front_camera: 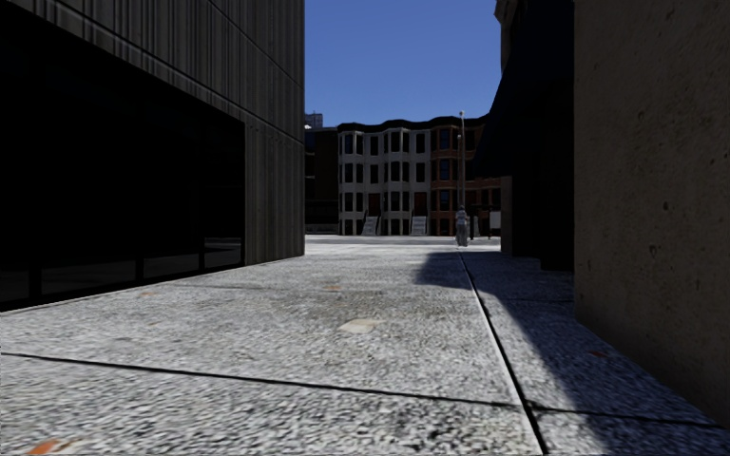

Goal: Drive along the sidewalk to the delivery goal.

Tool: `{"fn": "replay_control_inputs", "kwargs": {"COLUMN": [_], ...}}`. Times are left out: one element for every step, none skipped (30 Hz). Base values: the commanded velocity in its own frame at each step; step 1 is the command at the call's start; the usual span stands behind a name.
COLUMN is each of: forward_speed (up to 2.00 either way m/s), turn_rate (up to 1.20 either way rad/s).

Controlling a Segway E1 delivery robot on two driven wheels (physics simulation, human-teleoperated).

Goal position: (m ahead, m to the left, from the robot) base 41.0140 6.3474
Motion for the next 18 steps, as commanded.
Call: {"fn": "replay_control_inputs", "kwargs": {"forward_speed": [1.53, 1.67, 2.0, 2.0, 2.0, 2.0, 2.0, 2.0, 2.0, 2.0, 2.0, 2.0, 2.0, 2.0, 2.0, 2.0, 2.0, 2.0], "turn_rate": [0.0, 0.0, 0.0, 0.0, 0.0, 0.0, 0.0, 0.0, 0.0, 0.0, 0.0, 0.0, 0.0, 0.0, 0.0, 0.0, 0.0, 0.0]}}
